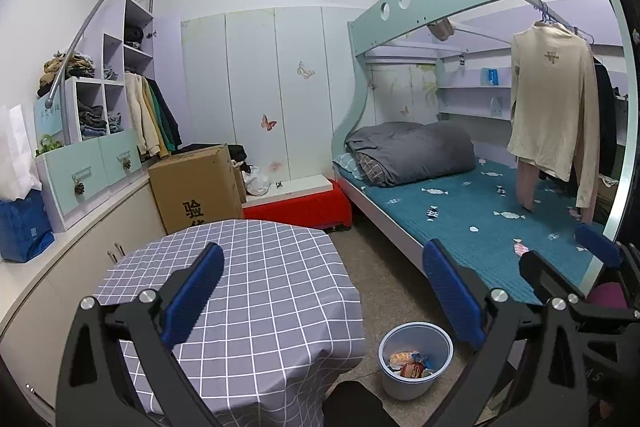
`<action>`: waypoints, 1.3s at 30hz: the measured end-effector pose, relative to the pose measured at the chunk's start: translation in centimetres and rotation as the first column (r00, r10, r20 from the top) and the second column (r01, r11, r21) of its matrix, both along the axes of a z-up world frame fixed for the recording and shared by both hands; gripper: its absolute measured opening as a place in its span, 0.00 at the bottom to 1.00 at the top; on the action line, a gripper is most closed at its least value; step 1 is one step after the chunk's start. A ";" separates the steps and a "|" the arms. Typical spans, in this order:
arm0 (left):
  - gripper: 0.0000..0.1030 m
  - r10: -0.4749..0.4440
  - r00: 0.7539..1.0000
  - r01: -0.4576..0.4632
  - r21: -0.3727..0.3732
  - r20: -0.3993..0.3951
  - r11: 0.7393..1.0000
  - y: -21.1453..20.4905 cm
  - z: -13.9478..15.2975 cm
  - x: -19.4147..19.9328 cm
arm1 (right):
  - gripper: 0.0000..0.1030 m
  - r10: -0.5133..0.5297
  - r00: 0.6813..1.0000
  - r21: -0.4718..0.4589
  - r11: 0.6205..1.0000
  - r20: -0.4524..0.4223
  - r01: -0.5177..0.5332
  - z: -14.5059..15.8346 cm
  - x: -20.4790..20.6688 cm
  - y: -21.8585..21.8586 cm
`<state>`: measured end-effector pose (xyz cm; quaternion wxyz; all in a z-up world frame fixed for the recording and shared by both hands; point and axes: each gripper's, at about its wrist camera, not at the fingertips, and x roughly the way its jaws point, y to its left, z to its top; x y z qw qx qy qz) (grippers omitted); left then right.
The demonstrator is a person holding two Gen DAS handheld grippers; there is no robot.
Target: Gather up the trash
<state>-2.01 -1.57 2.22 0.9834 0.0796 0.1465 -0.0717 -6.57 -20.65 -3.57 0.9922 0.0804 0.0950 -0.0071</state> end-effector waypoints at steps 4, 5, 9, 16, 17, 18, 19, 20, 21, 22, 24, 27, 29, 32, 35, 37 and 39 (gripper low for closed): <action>0.95 0.001 1.000 -0.001 -0.002 0.001 1.000 0.0 -0.1 0.0 | 0.90 0.002 1.000 0.007 1.000 -0.006 -0.002 -0.1 0.1 0.0; 0.95 0.002 1.000 -0.002 0.000 0.002 1.000 -0.1 0.0 0.1 | 0.90 0.002 1.000 0.005 1.000 -0.005 -0.002 0.0 0.1 0.0; 0.95 0.000 1.000 0.000 0.003 0.004 1.000 -0.1 -0.1 0.1 | 0.90 0.002 1.000 0.007 1.000 -0.007 -0.002 -0.1 0.1 0.1; 0.95 0.005 1.000 -0.005 0.004 0.012 1.000 0.1 -0.1 -0.1 | 0.90 0.010 1.000 0.012 1.000 -0.014 -0.010 -0.2 0.2 0.1; 0.95 0.003 1.000 -0.003 0.003 0.012 1.000 0.1 -0.1 -0.1 | 0.90 0.011 1.000 0.014 1.000 -0.015 -0.011 -0.3 0.2 0.1; 0.95 0.004 1.000 -0.004 0.004 0.012 1.000 0.1 -0.1 -0.1 | 0.90 0.011 1.000 0.015 1.000 -0.016 -0.011 -0.3 0.3 0.1; 0.95 0.006 1.000 -0.006 0.004 0.012 1.000 0.1 -0.1 -0.1 | 0.90 0.011 1.000 0.013 1.000 -0.016 -0.011 -0.3 0.3 0.1; 0.95 0.006 1.000 -0.006 0.004 0.013 1.000 0.1 -0.1 -0.2 | 0.90 0.011 1.000 0.013 1.000 -0.016 -0.011 -0.3 0.3 0.1; 0.95 0.004 1.000 -0.004 0.004 0.011 1.000 0.2 -0.1 -0.2 | 0.90 0.011 1.000 0.015 1.000 -0.016 -0.011 -0.3 0.3 0.1; 0.95 0.004 1.000 -0.005 0.004 0.010 1.000 0.2 -0.1 -0.2 | 0.90 0.012 1.000 0.016 1.000 -0.016 -0.012 -0.3 0.3 0.1; 0.95 0.004 1.000 -0.004 0.004 0.009 1.000 0.2 -0.2 -0.2 | 0.90 0.012 1.000 0.017 1.000 -0.018 -0.012 -0.3 0.3 0.1; 0.95 0.004 1.000 -0.004 0.005 0.009 1.000 0.2 -0.2 -0.2 | 0.90 0.012 1.000 0.017 1.000 -0.019 -0.011 -0.3 0.4 0.1; 0.95 0.004 1.000 -0.004 0.005 0.007 1.000 0.2 -0.3 -0.2 | 0.90 0.013 1.000 0.019 1.000 -0.022 -0.012 -0.4 0.4 0.1; 0.95 0.006 1.000 -0.006 0.008 0.003 1.000 0.2 -0.5 -0.2 | 0.90 0.014 1.000 0.019 1.000 -0.026 -0.013 -0.6 0.4 0.1; 0.95 0.005 1.000 -0.005 0.007 0.000 1.000 0.3 -0.6 -0.2 | 0.90 0.018 0.999 0.022 1.000 -0.030 -0.017 -0.8 0.5 0.0; 0.95 0.003 1.000 -0.003 0.006 -0.001 1.000 0.3 -0.5 -0.2 | 0.90 0.018 0.999 0.022 1.000 -0.032 -0.017 -0.8 0.5 0.0; 0.95 0.004 1.000 -0.004 0.007 -0.001 1.000 0.2 -0.5 -0.1 | 0.90 0.018 0.999 0.022 1.000 -0.033 -0.017 -0.8 0.6 0.0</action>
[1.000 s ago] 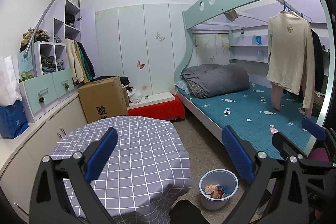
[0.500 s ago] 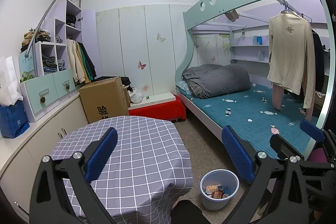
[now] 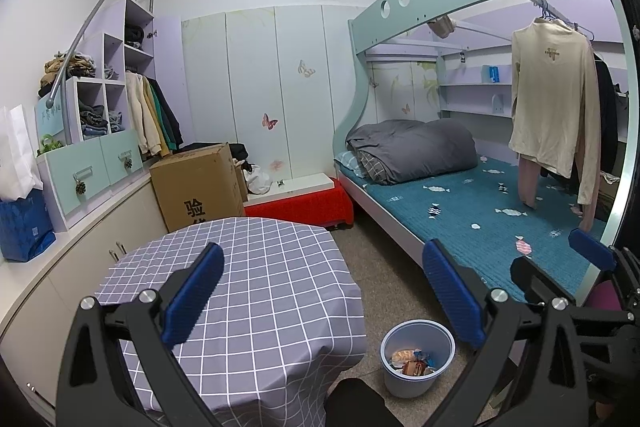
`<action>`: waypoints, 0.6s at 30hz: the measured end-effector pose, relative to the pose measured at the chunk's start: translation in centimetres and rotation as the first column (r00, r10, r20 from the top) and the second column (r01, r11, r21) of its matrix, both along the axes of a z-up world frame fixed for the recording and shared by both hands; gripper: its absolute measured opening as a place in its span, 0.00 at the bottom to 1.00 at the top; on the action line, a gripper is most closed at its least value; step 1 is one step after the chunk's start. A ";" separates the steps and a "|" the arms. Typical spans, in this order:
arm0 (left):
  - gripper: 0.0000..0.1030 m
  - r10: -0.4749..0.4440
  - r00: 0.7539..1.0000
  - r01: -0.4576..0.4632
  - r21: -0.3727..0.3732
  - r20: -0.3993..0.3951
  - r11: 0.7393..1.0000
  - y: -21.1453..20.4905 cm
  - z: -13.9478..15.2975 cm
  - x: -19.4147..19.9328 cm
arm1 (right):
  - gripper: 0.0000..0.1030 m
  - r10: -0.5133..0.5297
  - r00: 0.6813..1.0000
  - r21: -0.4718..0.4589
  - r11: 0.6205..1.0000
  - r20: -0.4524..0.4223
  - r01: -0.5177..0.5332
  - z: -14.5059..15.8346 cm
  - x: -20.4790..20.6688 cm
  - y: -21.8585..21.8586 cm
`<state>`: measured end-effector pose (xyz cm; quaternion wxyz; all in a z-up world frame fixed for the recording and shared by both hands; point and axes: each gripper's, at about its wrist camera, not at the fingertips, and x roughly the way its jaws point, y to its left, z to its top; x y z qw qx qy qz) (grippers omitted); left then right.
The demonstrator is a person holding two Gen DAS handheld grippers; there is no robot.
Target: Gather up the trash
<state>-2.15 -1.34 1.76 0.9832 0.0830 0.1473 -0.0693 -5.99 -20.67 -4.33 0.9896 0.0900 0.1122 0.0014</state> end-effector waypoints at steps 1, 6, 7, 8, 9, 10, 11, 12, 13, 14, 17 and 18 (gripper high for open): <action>0.95 0.000 1.000 0.000 0.000 -0.001 1.000 0.0 0.0 0.0 | 0.90 0.000 1.000 0.001 1.000 0.001 0.000 0.0 0.0 0.0; 0.95 0.000 1.000 0.000 -0.001 -0.001 1.000 0.0 0.0 0.0 | 0.90 0.000 1.000 0.001 1.000 -0.001 0.000 0.0 0.0 0.0; 0.95 0.000 1.000 0.000 0.000 0.000 1.000 0.1 0.0 0.0 | 0.90 0.000 1.000 0.001 1.000 -0.001 0.000 0.0 0.0 0.0; 0.95 0.000 1.000 0.000 0.001 -0.001 1.000 0.1 0.0 0.0 | 0.90 0.002 1.000 0.001 1.000 -0.002 -0.002 0.0 0.0 0.0; 0.95 0.000 1.000 0.000 0.000 -0.001 1.000 0.1 0.0 0.0 | 0.90 0.003 1.000 0.001 1.000 -0.003 -0.003 -0.1 0.0 0.0; 0.95 0.000 1.000 0.000 0.000 0.000 1.000 0.1 0.0 0.0 | 0.90 0.003 1.000 0.001 1.000 -0.003 -0.003 -0.2 0.0 0.0; 0.95 0.001 1.000 -0.001 0.000 -0.001 1.000 0.0 -0.1 0.0 | 0.90 0.003 1.000 0.001 1.000 -0.003 -0.003 -0.2 0.0 0.0; 0.95 0.001 1.000 -0.001 0.001 -0.001 1.000 0.0 -0.1 -0.1 | 0.90 0.004 1.000 0.002 1.000 -0.004 -0.004 -0.2 0.1 0.0; 0.95 0.001 1.000 -0.001 0.000 -0.001 1.000 0.0 -0.1 0.0 | 0.90 0.005 1.000 0.002 1.000 -0.005 -0.005 -0.2 0.1 0.1; 0.95 0.001 1.000 -0.001 0.000 -0.001 1.000 0.0 0.0 0.0 | 0.90 0.006 1.000 0.002 1.000 -0.006 -0.006 -0.3 0.1 0.1; 0.95 0.003 1.000 -0.003 -0.001 0.000 1.000 0.0 -0.1 -0.1 | 0.90 0.006 1.000 0.003 1.000 -0.006 -0.006 -0.4 0.1 0.2; 0.95 0.004 1.000 -0.004 -0.001 0.000 1.000 0.1 -0.1 -0.1 | 0.90 0.007 1.000 0.003 1.000 -0.006 -0.007 -0.4 0.1 0.2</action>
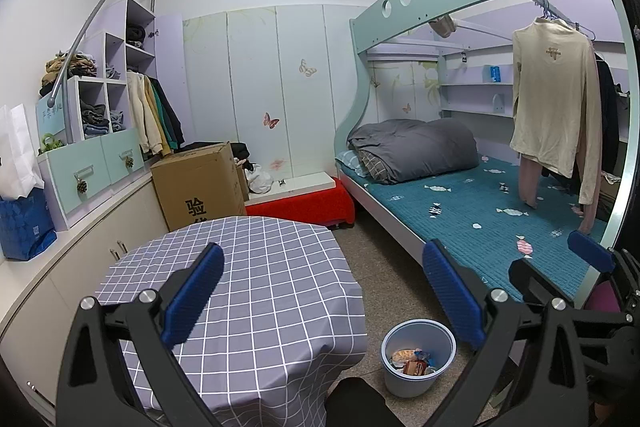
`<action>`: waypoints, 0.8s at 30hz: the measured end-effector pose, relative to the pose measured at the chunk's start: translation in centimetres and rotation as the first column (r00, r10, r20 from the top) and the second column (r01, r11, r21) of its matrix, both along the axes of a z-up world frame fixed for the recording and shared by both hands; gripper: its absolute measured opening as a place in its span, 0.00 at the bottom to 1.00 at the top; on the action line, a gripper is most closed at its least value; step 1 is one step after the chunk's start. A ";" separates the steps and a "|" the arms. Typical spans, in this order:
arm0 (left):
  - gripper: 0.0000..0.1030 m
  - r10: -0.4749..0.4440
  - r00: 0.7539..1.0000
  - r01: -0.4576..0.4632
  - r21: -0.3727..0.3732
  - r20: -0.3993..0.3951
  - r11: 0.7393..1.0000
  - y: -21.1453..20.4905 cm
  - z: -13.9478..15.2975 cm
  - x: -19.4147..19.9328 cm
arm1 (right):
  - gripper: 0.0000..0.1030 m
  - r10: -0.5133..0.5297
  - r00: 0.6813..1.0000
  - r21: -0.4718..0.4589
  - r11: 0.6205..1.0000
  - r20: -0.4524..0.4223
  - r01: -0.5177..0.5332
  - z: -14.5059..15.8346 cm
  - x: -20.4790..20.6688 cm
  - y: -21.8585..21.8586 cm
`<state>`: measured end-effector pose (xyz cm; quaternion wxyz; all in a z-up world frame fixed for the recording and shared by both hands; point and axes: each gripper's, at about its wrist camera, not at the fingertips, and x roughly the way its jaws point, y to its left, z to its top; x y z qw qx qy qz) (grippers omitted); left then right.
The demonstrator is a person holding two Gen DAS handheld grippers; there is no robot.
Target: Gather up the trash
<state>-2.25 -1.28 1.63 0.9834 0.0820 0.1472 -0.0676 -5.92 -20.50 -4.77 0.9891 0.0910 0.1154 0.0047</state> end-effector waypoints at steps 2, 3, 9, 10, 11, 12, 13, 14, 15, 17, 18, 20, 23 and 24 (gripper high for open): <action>0.95 0.003 1.000 -0.003 -0.001 0.000 1.000 -0.1 -0.1 0.0 | 0.90 -0.001 1.000 -0.001 1.000 -0.001 0.001 0.0 0.0 0.0; 0.95 0.003 1.000 -0.003 -0.001 -0.002 1.000 0.0 -0.1 0.0 | 0.90 -0.002 1.000 0.000 1.000 -0.001 0.002 0.0 0.0 0.1; 0.95 0.003 1.000 -0.003 0.000 0.000 1.000 0.0 -0.1 0.0 | 0.90 0.000 1.000 0.002 1.000 -0.002 0.000 0.0 0.0 0.1; 0.95 0.002 1.000 -0.002 -0.001 -0.001 1.000 0.0 -0.1 0.0 | 0.90 0.000 1.000 0.001 1.000 -0.003 0.000 0.0 0.0 0.1; 0.95 0.003 1.000 -0.003 -0.001 -0.001 1.000 0.0 -0.1 0.0 | 0.91 -0.001 1.000 0.000 1.000 -0.003 0.001 0.0 0.0 0.1; 0.95 0.004 1.000 -0.004 0.000 0.000 1.000 0.0 -0.1 0.0 | 0.90 0.000 1.000 0.000 1.000 -0.001 0.000 0.0 0.0 0.1; 0.95 0.005 1.000 -0.005 0.000 0.000 1.000 0.0 -0.1 0.1 | 0.90 -0.001 1.000 -0.001 1.000 -0.002 0.001 0.0 0.0 0.2; 0.95 0.005 1.000 -0.005 0.000 0.000 1.000 0.0 -0.1 0.0 | 0.90 -0.001 1.000 0.000 1.000 -0.003 0.001 0.0 0.0 0.2; 0.95 0.005 1.000 -0.005 -0.001 0.000 1.000 0.0 -0.1 0.0 | 0.91 -0.001 1.000 0.001 1.000 -0.003 0.001 0.0 0.0 0.2; 0.95 0.006 1.000 -0.006 0.000 0.002 1.000 0.1 -0.2 0.0 | 0.91 0.000 1.000 0.004 1.000 -0.004 0.000 -0.1 0.0 0.2; 0.95 0.006 1.000 -0.006 0.002 0.002 1.000 0.1 -0.1 0.0 | 0.91 0.000 1.000 0.004 1.000 -0.005 0.000 -0.2 0.0 0.3; 0.95 0.006 1.000 -0.006 -0.001 0.000 1.000 0.1 -0.1 0.1 | 0.90 0.001 1.000 0.003 1.000 -0.004 -0.001 -0.2 0.0 0.3; 0.95 0.005 1.000 -0.005 -0.001 0.001 1.000 0.1 -0.1 0.0 | 0.91 0.002 1.000 0.003 1.000 -0.004 -0.002 -0.3 0.0 0.4; 0.95 0.006 1.000 -0.006 0.000 0.001 1.000 0.1 -0.1 0.0 | 0.90 0.002 1.000 0.003 1.000 -0.005 -0.002 -0.3 0.1 0.4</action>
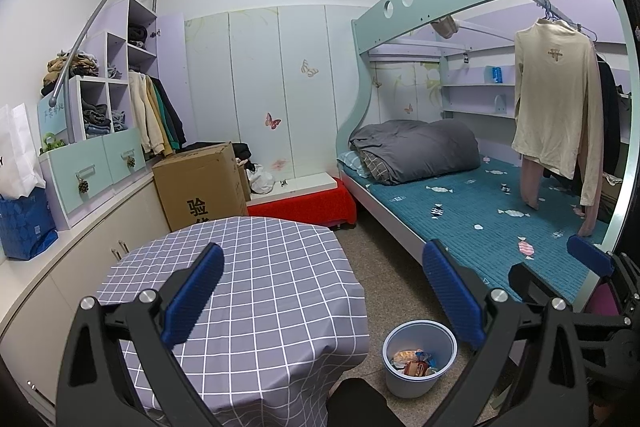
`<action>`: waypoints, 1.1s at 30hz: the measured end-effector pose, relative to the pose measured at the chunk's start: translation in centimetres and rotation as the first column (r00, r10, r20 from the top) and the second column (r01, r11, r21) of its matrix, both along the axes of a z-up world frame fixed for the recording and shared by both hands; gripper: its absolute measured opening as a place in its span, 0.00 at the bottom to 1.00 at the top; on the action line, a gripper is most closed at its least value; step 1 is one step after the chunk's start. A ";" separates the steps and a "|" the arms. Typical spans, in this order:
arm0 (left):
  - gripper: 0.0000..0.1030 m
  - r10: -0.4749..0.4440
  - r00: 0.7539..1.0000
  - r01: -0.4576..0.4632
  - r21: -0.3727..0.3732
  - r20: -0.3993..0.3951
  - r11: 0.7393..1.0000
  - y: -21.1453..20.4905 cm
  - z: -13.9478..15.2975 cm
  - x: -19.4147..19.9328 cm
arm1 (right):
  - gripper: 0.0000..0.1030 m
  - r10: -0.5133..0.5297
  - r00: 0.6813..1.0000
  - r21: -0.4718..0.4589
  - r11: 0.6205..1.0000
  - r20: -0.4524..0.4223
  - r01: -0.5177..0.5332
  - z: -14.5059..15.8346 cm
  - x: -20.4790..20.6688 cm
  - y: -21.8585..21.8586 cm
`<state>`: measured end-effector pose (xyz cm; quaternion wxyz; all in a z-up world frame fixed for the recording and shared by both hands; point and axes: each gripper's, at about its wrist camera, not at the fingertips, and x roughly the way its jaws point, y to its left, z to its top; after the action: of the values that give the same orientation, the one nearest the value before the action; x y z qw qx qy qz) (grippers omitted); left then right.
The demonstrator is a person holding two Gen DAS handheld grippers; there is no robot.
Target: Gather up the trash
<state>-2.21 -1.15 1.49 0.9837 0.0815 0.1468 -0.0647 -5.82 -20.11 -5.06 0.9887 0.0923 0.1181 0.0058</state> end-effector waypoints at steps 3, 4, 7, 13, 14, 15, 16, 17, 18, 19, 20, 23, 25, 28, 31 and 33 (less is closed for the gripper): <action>0.95 -0.001 1.000 0.001 0.000 -0.001 1.000 0.0 0.0 0.0 | 0.91 0.001 1.000 0.000 1.000 0.000 -0.001 -0.1 0.0 0.1; 0.95 -0.001 1.000 0.001 0.001 -0.001 1.000 0.0 0.0 0.0 | 0.91 0.002 1.000 0.000 1.000 -0.001 -0.002 -0.1 0.0 0.1; 0.95 -0.001 1.000 0.001 0.002 -0.002 1.000 -0.1 0.0 0.0 | 0.91 0.001 1.000 0.000 1.000 -0.003 -0.001 -0.1 0.0 0.2; 0.95 0.000 1.000 0.000 0.000 0.000 1.000 0.0 0.0 -0.1 | 0.91 0.008 1.000 0.000 1.000 -0.003 -0.008 -0.4 0.0 0.3; 0.95 0.000 1.000 0.000 0.000 0.000 1.000 0.0 0.0 0.0 | 0.91 0.007 1.000 0.001 1.000 -0.004 -0.007 -0.4 0.1 0.2; 0.95 0.000 1.000 0.000 0.001 0.000 1.000 0.0 0.0 0.0 | 0.91 0.008 1.000 0.001 1.000 -0.004 -0.008 -0.4 0.1 0.2; 0.95 0.001 1.000 -0.001 0.001 -0.001 1.000 -0.1 0.0 0.0 | 0.91 0.008 1.000 0.000 1.000 -0.005 -0.008 -0.4 0.1 0.2; 0.95 0.001 1.000 0.000 0.002 -0.002 1.000 0.0 0.0 0.0 | 0.91 0.008 1.000 0.000 1.000 -0.005 -0.008 -0.4 0.1 0.2; 0.95 0.000 1.000 0.000 0.001 -0.002 1.000 -0.1 0.0 0.0 | 0.91 0.008 1.000 0.001 1.000 -0.006 -0.008 -0.4 0.1 0.2; 0.95 0.000 1.000 0.000 0.002 -0.002 1.000 -0.1 0.0 0.0 | 0.91 0.009 1.000 0.001 1.000 -0.007 -0.009 -0.4 0.1 0.2; 0.95 0.001 1.000 -0.001 0.002 -0.002 1.000 0.0 0.1 0.0 | 0.91 0.010 1.000 0.002 1.000 -0.007 -0.010 -0.4 0.1 0.3; 0.95 0.000 1.000 0.000 0.001 -0.003 1.000 0.0 0.1 0.0 | 0.91 0.011 1.000 0.002 1.000 -0.008 -0.011 -0.4 0.2 0.1; 0.95 0.001 1.000 -0.001 0.002 -0.003 1.000 0.1 0.1 0.0 | 0.91 0.011 1.000 0.002 1.000 -0.008 -0.011 -0.4 0.2 0.1; 0.95 0.002 1.000 -0.002 0.003 -0.004 1.000 0.1 0.1 0.0 | 0.91 0.009 1.000 0.001 1.000 -0.011 -0.009 -0.4 0.2 0.2; 0.95 0.001 1.000 -0.001 0.002 -0.003 1.000 0.1 0.1 0.0 | 0.91 0.014 1.000 0.007 1.000 -0.013 -0.014 -0.5 0.4 -0.3; 0.95 0.001 1.000 -0.001 0.001 -0.004 1.000 0.2 0.1 0.0 | 0.91 0.014 1.000 0.004 1.000 -0.013 -0.014 -0.6 0.3 -0.4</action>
<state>-2.16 -0.96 1.60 0.9834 0.0819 0.1487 -0.0641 -5.55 -20.50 -5.67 0.9876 0.0934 0.1253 0.0121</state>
